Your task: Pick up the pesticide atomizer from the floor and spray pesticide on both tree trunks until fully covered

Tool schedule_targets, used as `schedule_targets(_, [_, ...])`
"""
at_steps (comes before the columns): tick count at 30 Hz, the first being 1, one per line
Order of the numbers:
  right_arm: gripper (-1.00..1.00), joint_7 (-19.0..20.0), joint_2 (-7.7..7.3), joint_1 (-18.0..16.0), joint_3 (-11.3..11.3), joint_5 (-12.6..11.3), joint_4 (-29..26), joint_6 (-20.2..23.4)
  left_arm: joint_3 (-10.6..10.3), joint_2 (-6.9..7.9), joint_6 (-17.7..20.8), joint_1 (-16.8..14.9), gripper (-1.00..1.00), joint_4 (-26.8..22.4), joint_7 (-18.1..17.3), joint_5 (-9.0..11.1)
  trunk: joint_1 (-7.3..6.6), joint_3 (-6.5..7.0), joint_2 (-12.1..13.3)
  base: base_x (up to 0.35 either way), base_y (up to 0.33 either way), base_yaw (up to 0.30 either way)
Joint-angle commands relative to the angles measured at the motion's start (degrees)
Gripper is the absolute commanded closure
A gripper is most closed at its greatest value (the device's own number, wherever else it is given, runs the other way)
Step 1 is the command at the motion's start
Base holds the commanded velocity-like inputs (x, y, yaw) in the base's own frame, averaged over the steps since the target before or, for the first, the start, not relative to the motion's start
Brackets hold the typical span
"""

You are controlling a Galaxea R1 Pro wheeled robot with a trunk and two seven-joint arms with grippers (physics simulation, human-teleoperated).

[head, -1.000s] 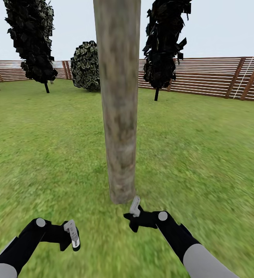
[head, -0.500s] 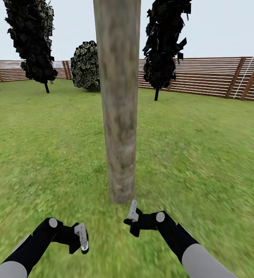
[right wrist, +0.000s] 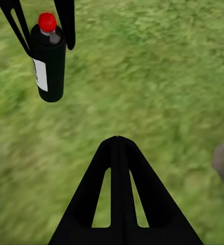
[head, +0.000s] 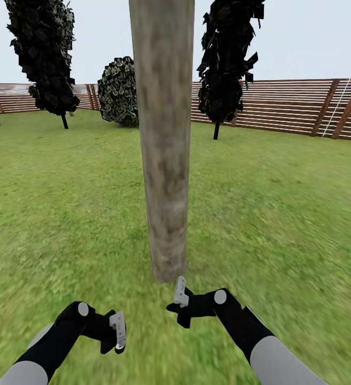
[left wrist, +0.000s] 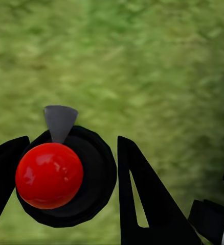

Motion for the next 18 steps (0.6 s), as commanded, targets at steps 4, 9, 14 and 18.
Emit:
schedule_targets(4, [1.0,0.4,0.0,0.0,0.0,0.0,-0.2,0.0,0.0,-0.58,0.0,0.0,1.0,0.0,0.0,-0.6,0.0,0.0,0.0,0.0,0.0,0.0])
schedule_targets(9, [1.0,0.5,0.0,0.0,0.0,0.0,-0.2,0.0,-0.1,-1.44,0.1,-0.1,1.0,0.0,0.1,-1.3,0.0,0.0,0.0,0.0,0.0,0.0])
schedule_targets(14, [1.0,0.6,0.0,0.0,0.1,0.0,-0.1,0.0,0.0,-4.17,1.8,-0.2,1.0,0.0,0.1,-6.9,0.0,0.0,0.0,0.0,0.0,0.0])
schedule_targets(18, [1.0,0.6,0.0,0.0,0.1,0.0,-0.1,0.0,0.0,-4.99,1.9,-0.2,1.0,0.0,0.1,-7.1,0.0,0.0,0.0,0.0,0.0,0.0])
